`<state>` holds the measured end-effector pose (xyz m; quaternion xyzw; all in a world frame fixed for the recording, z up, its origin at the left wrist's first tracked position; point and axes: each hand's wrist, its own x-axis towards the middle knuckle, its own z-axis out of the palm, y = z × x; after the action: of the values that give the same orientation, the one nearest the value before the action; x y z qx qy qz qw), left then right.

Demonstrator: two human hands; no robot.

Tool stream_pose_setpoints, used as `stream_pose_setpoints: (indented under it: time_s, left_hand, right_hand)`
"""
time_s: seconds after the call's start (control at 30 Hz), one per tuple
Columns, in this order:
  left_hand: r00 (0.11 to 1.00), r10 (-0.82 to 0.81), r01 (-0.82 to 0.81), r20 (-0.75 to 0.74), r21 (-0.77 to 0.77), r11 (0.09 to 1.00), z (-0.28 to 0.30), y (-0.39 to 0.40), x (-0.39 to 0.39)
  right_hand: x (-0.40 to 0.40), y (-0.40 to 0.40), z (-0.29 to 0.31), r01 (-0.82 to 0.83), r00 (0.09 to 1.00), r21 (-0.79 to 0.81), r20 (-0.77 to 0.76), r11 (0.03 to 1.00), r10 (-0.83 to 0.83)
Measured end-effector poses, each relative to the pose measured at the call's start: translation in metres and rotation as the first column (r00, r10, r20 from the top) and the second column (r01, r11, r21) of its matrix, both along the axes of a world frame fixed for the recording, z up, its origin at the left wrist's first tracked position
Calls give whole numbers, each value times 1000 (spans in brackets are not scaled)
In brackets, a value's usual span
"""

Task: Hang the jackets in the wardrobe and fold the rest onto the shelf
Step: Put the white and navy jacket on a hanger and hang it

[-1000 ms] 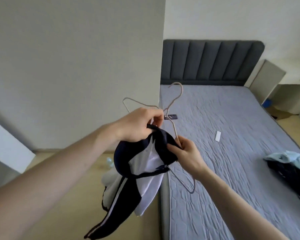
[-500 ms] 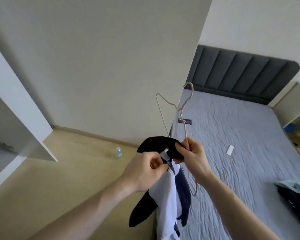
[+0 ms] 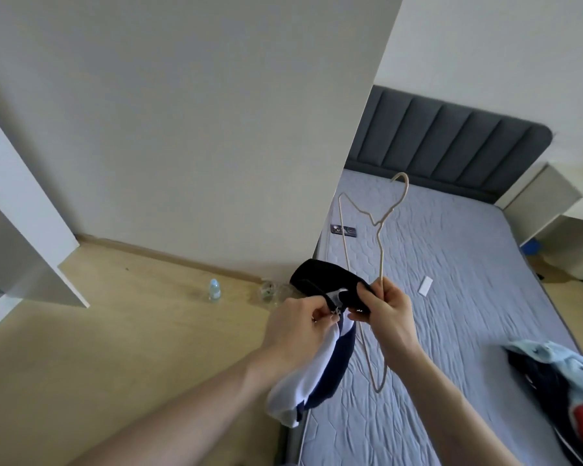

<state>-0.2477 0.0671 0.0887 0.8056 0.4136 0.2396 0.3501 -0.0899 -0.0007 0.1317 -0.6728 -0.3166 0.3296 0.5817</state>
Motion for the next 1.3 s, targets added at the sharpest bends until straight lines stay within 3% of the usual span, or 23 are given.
stream_pose_setpoints:
  time_s: [0.1, 0.23, 0.33, 0.47, 0.67, 0.8, 0.97, 1.13, 1.3]
  left_hand:
    - [998, -61, 59, -28, -67, 996, 3, 0, -2]
    - [986, -164, 166, 39, -398, 902, 8, 0, -6]
    - [989, -98, 144, 115, -531, 835, 6, 0, -10]
    - [940, 77, 189, 332, -695, 694, 2, 3, -16]
    - [891, 119, 189, 438, -596, 780, -2, 8, -14]
    - [879, 104, 161, 466, -495, 854, -1, 2, -18]
    - [896, 4, 232, 443, -476, 848, 3, 6, -29]
    - [895, -40, 313, 445, -560, 767, 12, 12, -25]
    - [936, -10, 227, 353, -579, 783, 3, 13, -23]
  right_hand:
    - [2, -2, -6, 59, 998, 2, 13, 998, -59]
    - [-7, 2, -13, 98, 995, 37, 10, 995, -98]
    - [-16, 7, -17, 116, 992, 65, 36, 991, -119]
    - [-24, 14, -16, 124, 992, 105, -19, 987, -122]
    - [-21, 27, -8, 64, 995, 102, -81, 993, -55]
    - [-10, 34, 0, 11, 1000, -41, -28, 999, -12]
    - [-1, 40, 18, -79, 996, -116, 22, 990, 82]
    - [-19, 52, 26, -43, 995, 25, -87, 999, 45]
    - [-38, 58, 28, 76, 993, 204, -103, 976, -55]
